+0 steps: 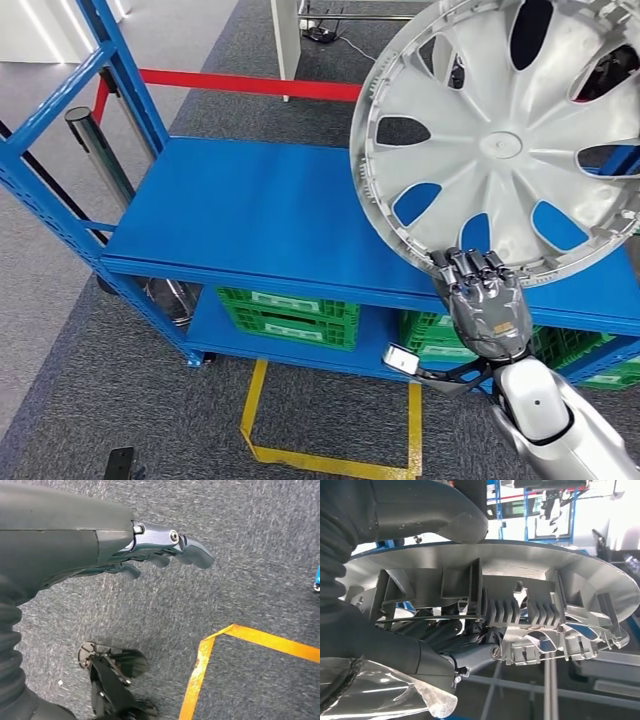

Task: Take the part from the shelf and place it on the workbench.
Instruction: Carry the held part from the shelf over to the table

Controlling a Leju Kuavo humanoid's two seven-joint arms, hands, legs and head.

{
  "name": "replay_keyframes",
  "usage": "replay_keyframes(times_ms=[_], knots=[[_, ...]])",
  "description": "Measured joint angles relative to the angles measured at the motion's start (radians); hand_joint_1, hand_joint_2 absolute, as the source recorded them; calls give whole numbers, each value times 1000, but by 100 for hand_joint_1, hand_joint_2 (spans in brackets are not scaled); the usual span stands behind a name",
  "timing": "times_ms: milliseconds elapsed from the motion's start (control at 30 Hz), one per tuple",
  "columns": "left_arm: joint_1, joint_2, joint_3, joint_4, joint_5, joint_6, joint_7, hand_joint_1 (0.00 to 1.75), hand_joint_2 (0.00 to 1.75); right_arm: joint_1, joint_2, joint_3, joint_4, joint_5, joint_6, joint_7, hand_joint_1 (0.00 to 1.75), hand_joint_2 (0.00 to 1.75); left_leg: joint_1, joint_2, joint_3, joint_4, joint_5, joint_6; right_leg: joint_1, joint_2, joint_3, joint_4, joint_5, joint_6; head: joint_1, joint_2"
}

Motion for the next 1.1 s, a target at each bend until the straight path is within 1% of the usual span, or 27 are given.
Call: replay_keyframes(times_ms=[67, 100, 167, 200, 233, 267, 333, 367, 400, 433, 467, 500, 567, 600, 667, 700, 733, 767, 833, 867, 900, 933, 967, 1000, 1033, 1067, 1100], knots=[[-2, 1, 0, 0, 0, 1, 2, 0, 175, 3, 1, 2, 0, 0, 1, -7, 175, 175, -7, -7, 62, -108, 16, 12, -1, 0, -7, -2, 15, 10, 1, 0], [-2, 2, 0, 0, 0, 1, 3, 0, 175, 6, 3, 1, 0, 0, 3, -14, 175, 175, -10, -9, 69, -127, 15, 15, -4, -1, -9, -5, 23, 18, 0, 0], [-1, 2, 0, 0, 0, 4, 5, 0, 175, 14, 7, -2, 1, 0, 6, -29, 175, 175, -12, -7, 63, -140, 35, 18, -7, -1, -12, -13, 37, 32, 0, 0], [-1, 1, 0, 0, 0, 6, 6, 0, 175, 18, 9, -4, 1, 0, 7, -35, 175, 175, -10, -5, 56, -149, 48, 22, -7, -1, -19, -10, 27, 36, 1, 0], [-2, 0, 0, 0, 0, 9, 6, 0, 175, 22, 11, -6, 2, 0, 8, -40, 175, 175, -8, -3, 48, -157, 63, 27, -6, -1, -30, 8, 0, 39, 3, 0], [-2, 0, 0, 0, 0, 11, 7, 0, 175, 24, 13, -8, 3, 1, 8, -44, 175, 175, -5, 0, 36, -162, 77, 31, -5, -1, -46, 47, -43, 41, 5, 0], [-2, -1, 0, 0, 0, 14, 7, 0, 175, 27, 17, -10, 6, 1, 10, -48, 175, 175, -7, 2, 7, -161, 99, 36, -4, -1, -76, 171, -131, 46, 6, 0], [-1, -1, 0, 0, 0, 14, 7, 0, 175, 30, 19, -11, 8, 1, 10, -49, 175, 175, -8, 3, -8, -158, 109, 36, -4, -1, -81, 225, -151, 49, 6, 0], [-1, -2, 0, 0, 0, 14, 7, 0, 175, 33, 20, -11, 9, 1, 11, -49, 175, 175, -9, 3, -24, -154, 119, 36, -4, -1, -75, 251, -148, 50, 6, 0], [-1, -2, 0, 0, 0, 14, 7, 0, 175, 35, 20, -11, 11, 1, 12, -49, 175, 175, -9, 3, -40, -149, 128, 34, -4, -2, -52, 243, -127, 51, 6, 0], [-1, -3, 0, 0, 0, 14, 7, 0, 175, 37, 20, -13, 13, 0, 12, -49, 175, 175, -9, 3, -56, -143, 136, 32, -4, -2, -11, 200, -99, 50, 6, 0], [-1, -3, 0, 0, 0, 14, 7, 0, 175, 37, 21, -14, 14, 0, 13, -49, 175, 175, -9, 3, -70, -136, 143, 29, -4, -4, 40, 131, -88, 48, 6, 0], [-1, -5, 0, 0, 0, 14, 7, 0, 175, 37, 22, -18, 15, 0, 13, -49, 175, 175, -11, 3, -91, -122, 157, 20, 0, -5, 128, 2, -96, 41, 5, 0], [-1, -6, 0, 0, 0, 14, 7, 0, 175, 37, 23, -20, 15, 0, 13, -49, 175, 175, -11, 3, -96, -119, 165, 15, 2, -5, 145, -31, -109, 37, 5, 0], [1, -5, 0, 0, 0, 15, 7, 0, 175, 38, 26, -23, 15, 0, 13, -49, 175, 175, -10, 2, -103, -120, 181, 3, 4, -5, 136, -38, -99, 26, 7, 0], [2, -4, 1, 0, 0, 16, 8, 0, 175, 38, 28, -25, 16, 0, 13, -49, 175, 175, -9, 1, -109, -115, 173, -4, 2, -6, 127, -39, -90, 17, 8, 0], [4, -4, 1, 0, 0, 18, 8, 0, 175, 38, 30, -28, 16, 0, 13, -51, 175, 175, -7, 0, -118, -97, 146, -11, -1, -7, 118, -41, -77, 8, 7, 0], [5, -4, 1, 0, 0, 20, 8, 0, 175, 39, 34, -30, 16, 0, 13, -53, 175, 175, -4, -2, -129, -61, 101, -18, -4, -8, 105, -42, -62, 0, 5, 0], [6, -4, 1, 0, 0, 24, 9, 0, 175, 45, 40, -35, 16, 0, 13, -56, 175, 175, 4, -2, -152, 61, -5, -31, -4, -8, 76, -41, -35, -5, 1, 0], [6, -4, 1, 0, 0, 27, 10, 0, 175, 50, 42, -37, 16, 0, 13, -57, 175, 175, 7, -2, -157, 120, -35, -36, -4, -8, 60, -40, -23, -4, 1, 0], [6, -3, 1, 0, 0, 30, 11, 0, 175, 57, 45, -40, 16, 0, 13, -58, 175, 175, 10, -2, -151, 158, -41, -40, -4, -8, 44, -39, -11, -2, 1, 0], [6, -2, 1, 0, 0, 33, 12, 0, 175, 64, 47, -44, 16, 0, 13, -59, 175, 175, 13, -2, -131, 164, -26, -43, -5, -9, 27, -36, 0, 0, 1, 0], [7, -2, 1, 0, 0, 35, 14, 0, 175, 71, 48, -48, 16, 0, 12, -60, 175, 175, 15, -2, -94, 132, 0, -44, -6, -8, 11, -34, 11, 4, 1, 0], [7, -1, 1, 0, 0, 37, 15, 0, 175, 77, 50, -51, 16, 0, 12, -61, 175, 175, 17, -3, -42, 70, 23, -43, -7, -8, -3, -31, 21, 8, 1, 0], [6, 0, 1, 0, 0, 38, 16, 0, 175, 83, 52, -55, 16, 0, 11, -60, 175, 175, 16, -4, 15, -10, 27, -40, -7, -7, -15, -28, 31, 13, 0, 0], [5, 0, 1, 0, 0, 40, 17, 0, 175, 88, 53, -58, 16, 0, 10, -59, 175, 175, 15, -6, 62, -80, 22, -35, -7, -7, -23, -27, 41, 19, 1, 0], [5, 0, 1, 0, 1, 40, 18, 0, 175, 92, 54, -61, 16, 0, 10, -55, 175, 175, 12, -8, 90, -129, 13, -30, -8, -7, -27, -28, 51, 25, 1, 0]])
